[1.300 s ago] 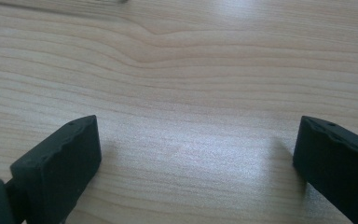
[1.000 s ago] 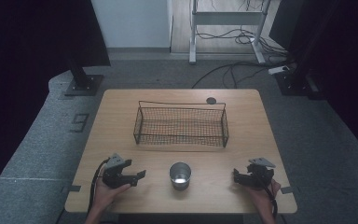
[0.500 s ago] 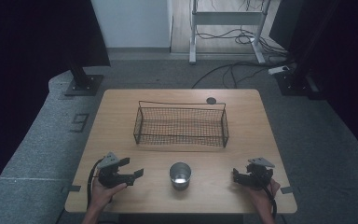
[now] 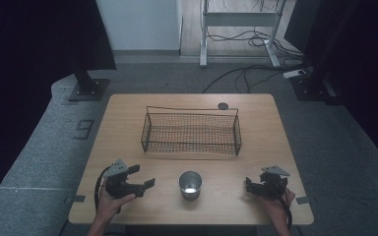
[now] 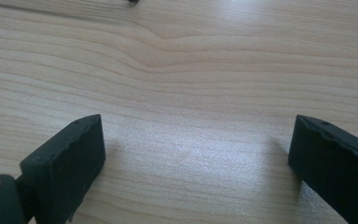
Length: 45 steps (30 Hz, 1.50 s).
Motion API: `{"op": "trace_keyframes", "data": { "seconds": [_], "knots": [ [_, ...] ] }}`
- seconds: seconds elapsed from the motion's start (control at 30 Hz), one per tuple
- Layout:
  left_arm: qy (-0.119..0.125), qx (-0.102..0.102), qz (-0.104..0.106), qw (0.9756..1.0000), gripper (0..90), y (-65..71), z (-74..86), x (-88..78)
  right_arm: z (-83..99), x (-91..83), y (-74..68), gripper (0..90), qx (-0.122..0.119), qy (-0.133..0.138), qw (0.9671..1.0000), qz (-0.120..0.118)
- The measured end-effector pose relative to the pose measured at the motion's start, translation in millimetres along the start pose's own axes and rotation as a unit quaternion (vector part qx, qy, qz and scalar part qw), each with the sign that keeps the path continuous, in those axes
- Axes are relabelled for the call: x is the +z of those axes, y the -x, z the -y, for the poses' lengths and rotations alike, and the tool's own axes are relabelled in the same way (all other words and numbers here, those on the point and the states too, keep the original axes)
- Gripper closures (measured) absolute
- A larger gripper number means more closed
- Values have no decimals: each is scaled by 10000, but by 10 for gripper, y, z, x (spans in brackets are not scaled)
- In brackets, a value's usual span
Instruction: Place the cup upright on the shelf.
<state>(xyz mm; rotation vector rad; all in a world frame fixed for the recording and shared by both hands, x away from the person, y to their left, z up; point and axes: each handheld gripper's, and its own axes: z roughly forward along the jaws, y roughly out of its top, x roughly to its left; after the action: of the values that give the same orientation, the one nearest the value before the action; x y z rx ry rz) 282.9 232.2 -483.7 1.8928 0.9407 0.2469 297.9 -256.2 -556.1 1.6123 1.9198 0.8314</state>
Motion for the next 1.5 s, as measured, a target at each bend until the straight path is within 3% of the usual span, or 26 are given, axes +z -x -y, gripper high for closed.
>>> {"op": "trace_keyframes", "data": {
  "seconds": [0.27, 0.57, 0.97, 1.27, 1.5],
  "knots": [
    [-70, 210, 159, 9996, 85, 121, -147, 14, 1, -1, -1, 41, -1, 6, 10000, -6],
    [-70, 229, 282, 9993, 84, 166, -197, 53, 0, -1, 0, 41, -3, 5, 10000, -10],
    [-305, 335, 554, 9974, 84, 362, -248, 352, 1, -1, -1, 43, -5, 9, 10000, -12],
    [-340, 370, 701, 9963, 84, 461, -272, 454, 1, -1, -1, 43, -5, 9, 10000, -14],
    [-480, 580, 738, 9944, 84, 611, -245, 583, 1, -1, -1, 44, -6, 9, 10000, -13]
  ]
}}
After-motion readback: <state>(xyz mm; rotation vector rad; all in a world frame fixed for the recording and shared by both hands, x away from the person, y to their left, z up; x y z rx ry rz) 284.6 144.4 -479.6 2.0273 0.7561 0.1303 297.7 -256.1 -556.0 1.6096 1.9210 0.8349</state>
